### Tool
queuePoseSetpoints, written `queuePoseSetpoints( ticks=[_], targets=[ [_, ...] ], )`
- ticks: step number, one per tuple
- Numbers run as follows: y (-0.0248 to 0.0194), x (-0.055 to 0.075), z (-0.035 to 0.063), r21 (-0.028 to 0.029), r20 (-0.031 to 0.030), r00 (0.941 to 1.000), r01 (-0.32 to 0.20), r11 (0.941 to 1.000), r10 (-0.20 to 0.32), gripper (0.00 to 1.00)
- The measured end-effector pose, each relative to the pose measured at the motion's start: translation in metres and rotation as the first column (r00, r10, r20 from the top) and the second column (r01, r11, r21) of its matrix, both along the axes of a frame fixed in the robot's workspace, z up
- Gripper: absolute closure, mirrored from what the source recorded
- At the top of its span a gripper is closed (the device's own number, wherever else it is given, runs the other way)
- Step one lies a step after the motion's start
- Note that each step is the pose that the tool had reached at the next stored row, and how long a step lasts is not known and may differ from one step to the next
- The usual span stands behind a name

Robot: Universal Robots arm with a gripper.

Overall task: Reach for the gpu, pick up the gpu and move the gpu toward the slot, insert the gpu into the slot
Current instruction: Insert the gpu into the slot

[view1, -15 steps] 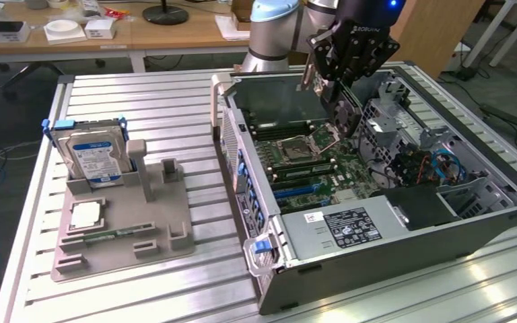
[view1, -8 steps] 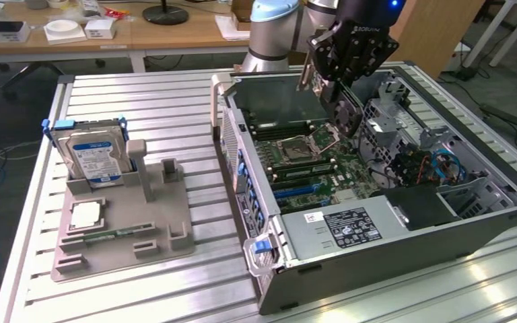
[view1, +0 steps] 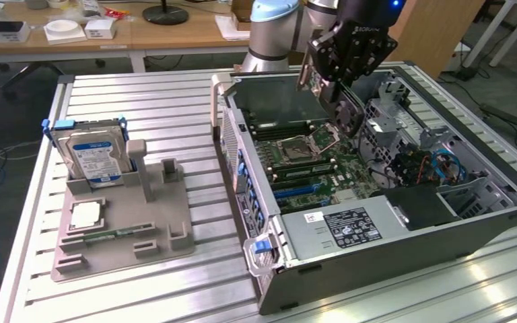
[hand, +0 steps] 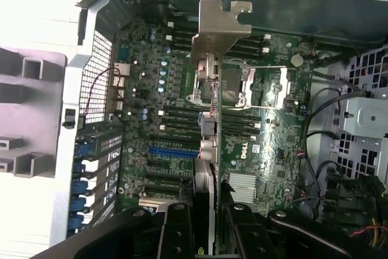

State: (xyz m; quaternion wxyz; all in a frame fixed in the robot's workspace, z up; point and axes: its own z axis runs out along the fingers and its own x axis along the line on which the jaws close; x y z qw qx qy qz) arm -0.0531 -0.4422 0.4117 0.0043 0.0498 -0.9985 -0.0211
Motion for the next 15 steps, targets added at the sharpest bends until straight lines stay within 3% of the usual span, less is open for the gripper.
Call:
queuePoseSetpoints(
  ticks=[15],
  targets=[
    [0.0000,0.0000,0.0000,0.0007,0.0000,0.9960,-0.089,0.9960,0.089,0.74]
  ],
)
